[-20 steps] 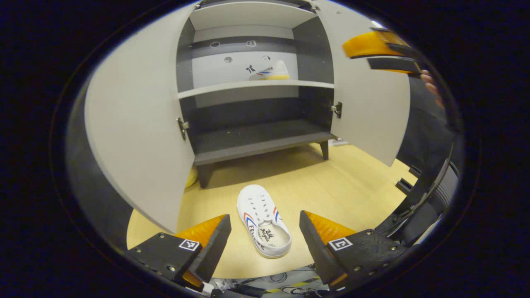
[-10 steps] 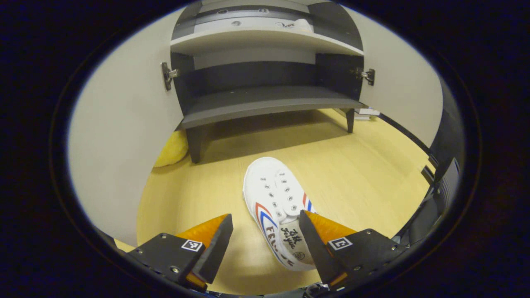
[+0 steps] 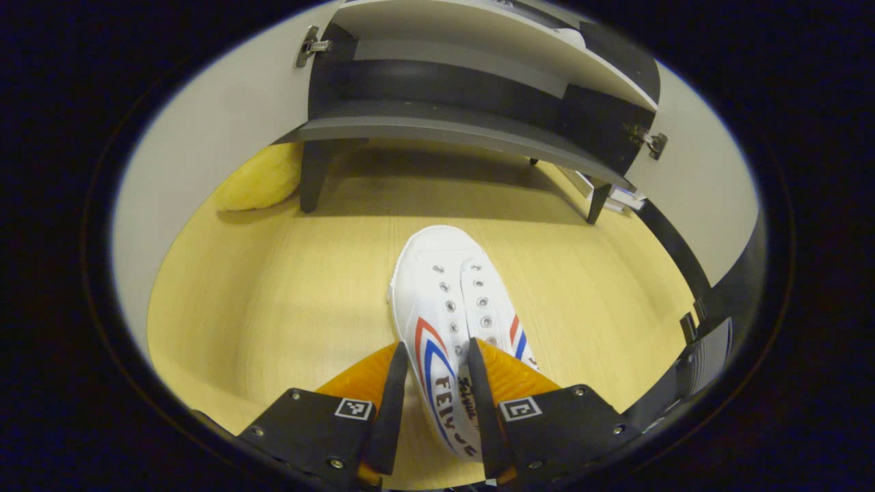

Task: Grab one shoe with the right hand and put it into the shoe cabinet, grab the other shoe with the left hand and put it into the shoe cabinet; then close the right door with the right hand and the left door with the left hand.

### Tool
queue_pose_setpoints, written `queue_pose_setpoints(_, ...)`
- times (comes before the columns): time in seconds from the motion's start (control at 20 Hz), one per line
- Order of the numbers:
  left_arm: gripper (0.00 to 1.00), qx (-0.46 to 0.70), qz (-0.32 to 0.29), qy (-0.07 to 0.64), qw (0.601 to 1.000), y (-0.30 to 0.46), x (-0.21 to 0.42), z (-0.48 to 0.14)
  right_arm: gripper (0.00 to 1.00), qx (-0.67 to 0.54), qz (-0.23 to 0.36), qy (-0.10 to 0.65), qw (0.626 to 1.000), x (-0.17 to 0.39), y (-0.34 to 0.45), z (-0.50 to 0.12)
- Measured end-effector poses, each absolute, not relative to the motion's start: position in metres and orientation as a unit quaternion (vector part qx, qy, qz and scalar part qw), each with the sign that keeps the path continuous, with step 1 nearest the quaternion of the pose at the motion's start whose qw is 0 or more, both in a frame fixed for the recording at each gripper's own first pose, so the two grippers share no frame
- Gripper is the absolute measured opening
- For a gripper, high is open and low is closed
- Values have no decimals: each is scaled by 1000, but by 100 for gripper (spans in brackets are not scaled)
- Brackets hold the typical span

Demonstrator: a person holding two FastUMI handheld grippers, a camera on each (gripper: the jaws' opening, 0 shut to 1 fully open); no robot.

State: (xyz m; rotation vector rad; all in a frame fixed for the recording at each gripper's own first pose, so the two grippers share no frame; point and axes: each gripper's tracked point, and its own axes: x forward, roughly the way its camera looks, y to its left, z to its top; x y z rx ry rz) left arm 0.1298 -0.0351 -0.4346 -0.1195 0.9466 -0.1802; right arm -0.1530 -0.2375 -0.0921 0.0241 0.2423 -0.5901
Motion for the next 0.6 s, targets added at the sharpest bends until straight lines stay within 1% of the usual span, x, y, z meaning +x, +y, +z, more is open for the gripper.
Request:
queue_pose_setpoints(0.05,47,-71,-84,461,880,-36,131,-437,97,13,-288,120,950,-148,-240,-90)
queue_pose_setpoints(0.1,47,-75,-74,464,880,-30,131,-435,97,11,-286,117,951,-141,-243,-88)
queue_pose_setpoints(0.15,38,-91,-69,472,874,-31,133,-439,97,8,-284,114,952,-134,-245,-86)
queue_pose_setpoints(0.2,29,-94,-71,476,872,-31,133,-438,100,4,-282,111,953,-127,-247,-83)
queue_pose_setpoints(0.25,28,-89,-65,471,875,-28,136,-435,100,4,-278,112,954,-121,-248,-83)
queue_pose_setpoints(0.3,11,-87,-60,483,869,-28,132,-435,97,4,-274,112,955,-113,-248,-81)
queue_pose_setpoints(0.4,11,-79,-48,476,875,-28,137,-429,97,6,-268,111,957,-97,-254,-80)
queue_pose_setpoints(0.45,2,-69,-41,479,874,-28,136,-432,97,8,-264,111,958,-86,-257,-79)
queue_pose_setpoints(0.5,2,-59,-35,478,876,-25,138,-428,99,11,-258,112,960,-76,-259,-77)
queue_pose_setpoints(0.6,2,-41,-25,471,881,-26,140,-419,100,7,-254,99,962,-54,-268,-66)
